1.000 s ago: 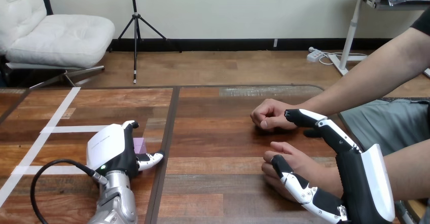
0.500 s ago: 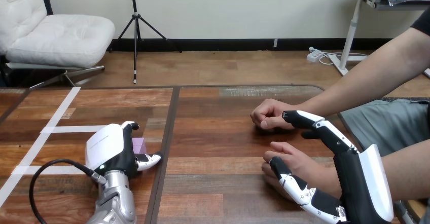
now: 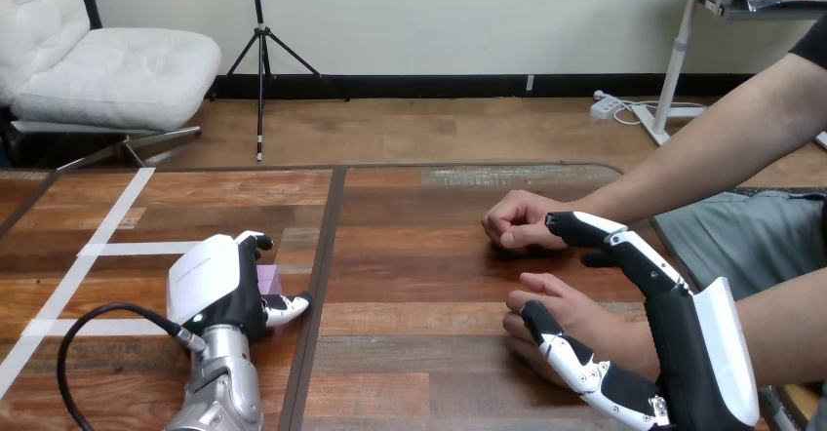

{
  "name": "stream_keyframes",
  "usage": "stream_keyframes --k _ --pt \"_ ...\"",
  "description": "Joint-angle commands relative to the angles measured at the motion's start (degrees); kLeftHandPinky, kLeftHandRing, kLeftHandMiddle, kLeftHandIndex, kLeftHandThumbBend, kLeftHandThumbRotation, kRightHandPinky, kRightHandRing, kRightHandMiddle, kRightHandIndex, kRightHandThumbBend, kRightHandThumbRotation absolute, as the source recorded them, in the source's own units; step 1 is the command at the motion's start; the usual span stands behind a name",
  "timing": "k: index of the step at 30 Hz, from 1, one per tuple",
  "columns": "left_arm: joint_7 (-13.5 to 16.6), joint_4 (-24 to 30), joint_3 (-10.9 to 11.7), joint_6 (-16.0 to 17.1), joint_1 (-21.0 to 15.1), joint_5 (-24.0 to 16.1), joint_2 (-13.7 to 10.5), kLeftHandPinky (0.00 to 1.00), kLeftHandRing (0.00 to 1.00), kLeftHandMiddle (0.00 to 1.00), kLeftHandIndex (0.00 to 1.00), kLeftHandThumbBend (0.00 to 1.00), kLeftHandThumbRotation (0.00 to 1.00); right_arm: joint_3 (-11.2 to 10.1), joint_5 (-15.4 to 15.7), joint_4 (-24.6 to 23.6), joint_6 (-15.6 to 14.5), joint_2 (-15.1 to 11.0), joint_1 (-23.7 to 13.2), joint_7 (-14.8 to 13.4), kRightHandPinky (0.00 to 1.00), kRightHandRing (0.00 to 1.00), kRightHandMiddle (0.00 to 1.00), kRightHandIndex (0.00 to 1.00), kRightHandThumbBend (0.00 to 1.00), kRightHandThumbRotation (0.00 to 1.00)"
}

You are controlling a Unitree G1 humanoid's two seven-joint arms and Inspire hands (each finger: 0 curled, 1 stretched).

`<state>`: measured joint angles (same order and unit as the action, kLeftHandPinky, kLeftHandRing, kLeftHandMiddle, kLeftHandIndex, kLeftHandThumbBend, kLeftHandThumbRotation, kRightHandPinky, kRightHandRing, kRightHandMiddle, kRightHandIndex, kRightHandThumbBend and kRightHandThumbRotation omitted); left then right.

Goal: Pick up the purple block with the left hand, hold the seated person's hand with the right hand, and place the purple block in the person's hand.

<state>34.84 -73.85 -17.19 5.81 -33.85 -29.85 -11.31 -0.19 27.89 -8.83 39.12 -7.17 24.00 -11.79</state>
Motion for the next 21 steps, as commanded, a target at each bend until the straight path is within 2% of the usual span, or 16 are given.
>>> stream_keyframes --k 1,12,21 --pt "-0.18 -0.25 -0.30 0.41 -4.18 -0.49 -1.81 0.70 0.74 0.76 0.75 0.64 0.12 -0.30 -0.62 -2.82 -0.22 -0.47 -1.64 0.03 0.69 0.75 0.76 0.75 0.48 0.26" --pt "-0.72 -0.32 -0.26 0.18 -4.34 -0.43 -1.93 0.67 0.72 0.74 0.73 0.65 0.02 -0.23 -0.74 -2.96 -0.41 -0.56 -1.64 0.37 0.69 0.76 0.76 0.75 0.48 0.26" --pt "-0.16 -0.26 0.02 0.74 -4.08 -0.22 -1.95 0.66 0.71 0.73 0.71 0.67 0.00 -0.26 -0.99 -3.20 -0.82 -0.50 -1.50 0.79 0.70 0.76 0.76 0.75 0.48 0.28"
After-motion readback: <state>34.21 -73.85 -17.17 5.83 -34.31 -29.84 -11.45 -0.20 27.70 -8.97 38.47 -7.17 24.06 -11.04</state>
